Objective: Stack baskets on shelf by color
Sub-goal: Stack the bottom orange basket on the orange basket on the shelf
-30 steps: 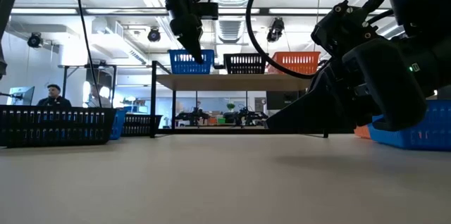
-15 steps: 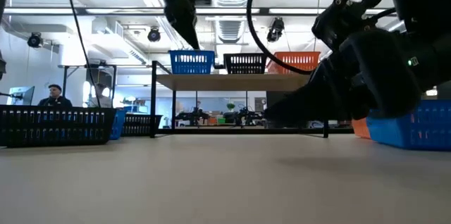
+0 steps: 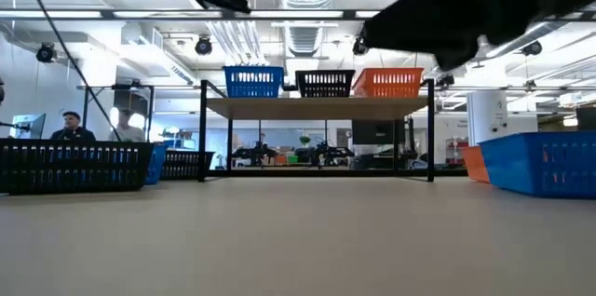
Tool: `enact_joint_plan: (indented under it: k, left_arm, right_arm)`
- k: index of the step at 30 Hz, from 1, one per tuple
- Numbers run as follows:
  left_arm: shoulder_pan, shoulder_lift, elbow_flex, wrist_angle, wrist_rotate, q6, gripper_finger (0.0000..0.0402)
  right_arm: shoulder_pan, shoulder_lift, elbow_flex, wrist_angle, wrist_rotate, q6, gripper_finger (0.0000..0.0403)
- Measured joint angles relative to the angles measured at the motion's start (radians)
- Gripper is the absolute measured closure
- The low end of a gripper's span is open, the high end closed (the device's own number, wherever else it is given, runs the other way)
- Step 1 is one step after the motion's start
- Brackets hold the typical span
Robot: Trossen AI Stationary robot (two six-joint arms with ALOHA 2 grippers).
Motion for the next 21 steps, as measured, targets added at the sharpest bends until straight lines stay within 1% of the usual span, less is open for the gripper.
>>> enact_joint_plan:
  k: [2,4,7,8,10,12,13,15,16,18,21]
  left_arm:
    - [-0.073,-0.059,-0.12,0.165,0.0,-0.026,0.0226]
    - [-0.151,-0.099,-0.241,0.338,0.0,-0.044,0.0226]
    - [-0.26,-0.133,-0.419,0.651,-0.001,-0.056,0.0226]
    - [-0.293,-0.133,-0.474,0.777,-0.001,-0.057,0.0226]
    - [-0.347,-0.124,-0.575,0.998,-0.002,-0.057,0.0226]
    - [-0.387,-0.089,-0.652,1.219,-0.011,-0.058,0.0226]
    - [-0.404,-0.074,-0.687,1.294,-0.023,-0.059,0.0226]
    - [-0.427,-0.033,-0.724,1.407,-0.038,-0.068,0.0226]
    - [-0.435,-0.016,-0.737,1.438,-0.048,-0.082,0.0226]
    - [-0.445,0.018,-0.75,1.453,-0.052,-0.111,0.0226]
    - [-0.451,0.074,-0.748,1.448,-0.061,-0.164,0.0226]
  right_arm:
    - [0.025,-0.034,0.061,-0.198,0.039,0.058,0.0331]
    - [0.057,-0.066,0.131,-0.434,0.074,0.148,0.0331]
    - [0.105,-0.085,0.261,-0.751,0.082,0.313,0.0331]
    - [0.122,-0.086,0.307,-0.862,0.083,0.372,0.0331]
    - [0.154,-0.081,0.397,-1.056,0.065,0.496,0.0331]
    - [0.182,-0.075,0.479,-1.239,0.012,0.629,0.0331]
    - [0.196,-0.074,0.515,-1.325,-0.023,0.693,0.0331]
    - [0.215,-0.069,0.569,-1.427,-0.107,0.82,0.0331]
    - [0.225,-0.068,0.591,-1.476,-0.147,0.878,0.0331]
    - [0.246,-0.068,0.619,-1.549,-0.216,0.983,0.0331]
    - [0.271,-0.068,0.636,-1.572,-0.272,1.109,0.033]
